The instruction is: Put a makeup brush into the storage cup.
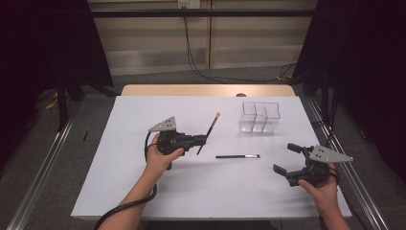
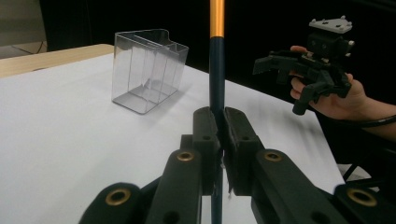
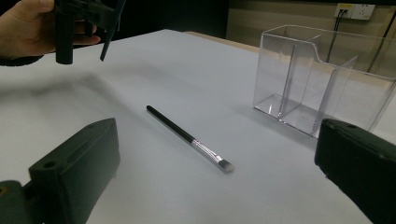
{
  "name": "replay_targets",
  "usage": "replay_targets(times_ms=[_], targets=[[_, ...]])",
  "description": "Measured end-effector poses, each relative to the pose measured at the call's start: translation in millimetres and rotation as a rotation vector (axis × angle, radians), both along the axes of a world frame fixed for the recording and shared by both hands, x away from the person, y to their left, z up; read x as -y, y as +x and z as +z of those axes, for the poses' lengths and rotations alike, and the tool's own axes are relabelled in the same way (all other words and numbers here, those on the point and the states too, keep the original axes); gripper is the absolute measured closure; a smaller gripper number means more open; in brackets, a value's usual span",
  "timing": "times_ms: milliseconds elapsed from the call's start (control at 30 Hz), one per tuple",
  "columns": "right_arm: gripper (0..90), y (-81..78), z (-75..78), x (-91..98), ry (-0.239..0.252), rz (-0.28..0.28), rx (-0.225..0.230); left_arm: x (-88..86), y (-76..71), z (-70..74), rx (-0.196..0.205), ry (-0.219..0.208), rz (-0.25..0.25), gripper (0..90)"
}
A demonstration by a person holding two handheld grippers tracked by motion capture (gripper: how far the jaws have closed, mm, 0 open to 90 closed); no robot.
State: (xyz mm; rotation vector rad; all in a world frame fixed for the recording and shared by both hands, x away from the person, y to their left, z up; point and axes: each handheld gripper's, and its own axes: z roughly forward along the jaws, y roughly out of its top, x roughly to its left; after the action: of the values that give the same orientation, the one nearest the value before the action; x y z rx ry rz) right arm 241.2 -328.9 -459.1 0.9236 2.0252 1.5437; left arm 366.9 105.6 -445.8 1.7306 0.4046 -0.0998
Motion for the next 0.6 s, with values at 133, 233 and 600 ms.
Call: replay_targets(times_ms=[133, 233, 600], targets=[[0.0, 0.4, -0.3, -0.1, 0.003, 0.002, -0.001, 5.7, -1.5, 1.4, 0.013, -0.001, -0.009, 84.2], [0.0, 0.6, -0.5, -0.3, 0.003, 0.001, -0.003, 10.3, -2.6, 2.0, 0.012, -0.01, -0.02, 84.2], [0.0, 1.5, -0.8, -1.3, 0.002, 0.005, 0.001, 24.3, -9.1, 1.5, 0.022, -0.017, -0.05, 84.2]])
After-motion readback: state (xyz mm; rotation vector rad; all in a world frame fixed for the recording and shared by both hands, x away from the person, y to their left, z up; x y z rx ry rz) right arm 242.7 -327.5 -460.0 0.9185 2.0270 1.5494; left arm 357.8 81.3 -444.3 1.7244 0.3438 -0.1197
